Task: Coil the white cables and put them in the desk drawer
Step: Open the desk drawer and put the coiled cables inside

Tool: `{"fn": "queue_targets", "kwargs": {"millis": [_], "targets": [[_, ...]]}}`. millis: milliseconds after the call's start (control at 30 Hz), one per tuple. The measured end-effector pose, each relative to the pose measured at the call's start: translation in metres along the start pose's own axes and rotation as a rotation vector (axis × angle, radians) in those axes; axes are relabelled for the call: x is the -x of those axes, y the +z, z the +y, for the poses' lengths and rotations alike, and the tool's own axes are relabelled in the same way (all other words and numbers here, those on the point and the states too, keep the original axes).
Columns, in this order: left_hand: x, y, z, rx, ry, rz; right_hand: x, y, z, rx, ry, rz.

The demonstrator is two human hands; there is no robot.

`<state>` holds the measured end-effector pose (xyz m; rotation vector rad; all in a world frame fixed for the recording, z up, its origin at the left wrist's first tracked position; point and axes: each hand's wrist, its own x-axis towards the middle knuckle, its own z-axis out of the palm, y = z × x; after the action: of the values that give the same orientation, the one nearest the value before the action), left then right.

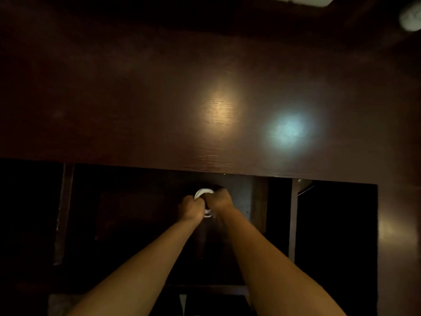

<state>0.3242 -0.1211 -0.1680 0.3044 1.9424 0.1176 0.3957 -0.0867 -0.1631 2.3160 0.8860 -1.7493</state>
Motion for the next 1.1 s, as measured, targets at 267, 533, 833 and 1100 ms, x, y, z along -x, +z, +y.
{"fn": "queue_targets", "kwargs": {"millis": [267, 533, 833, 1100], "targets": [[-0.042, 0.001, 0.005, -0.227, 0.081, -0.106, -0.031, 0.002, 0.017, 0.171, -0.077, -0.046], [-0.056, -0.005, 0.008, -0.451, 0.083, -0.179, -0.034, 0.014, 0.015, 0.248, -0.142, 0.039], [-0.047, -0.014, 0.004, -0.889, 0.377, 0.068, -0.036, 0.021, 0.020, 0.226, -0.223, 0.130], [-0.041, -0.022, -0.005, -1.017, 0.444, 0.195, -0.033, 0.026, 0.028, 0.272, -0.330, 0.177]]}}
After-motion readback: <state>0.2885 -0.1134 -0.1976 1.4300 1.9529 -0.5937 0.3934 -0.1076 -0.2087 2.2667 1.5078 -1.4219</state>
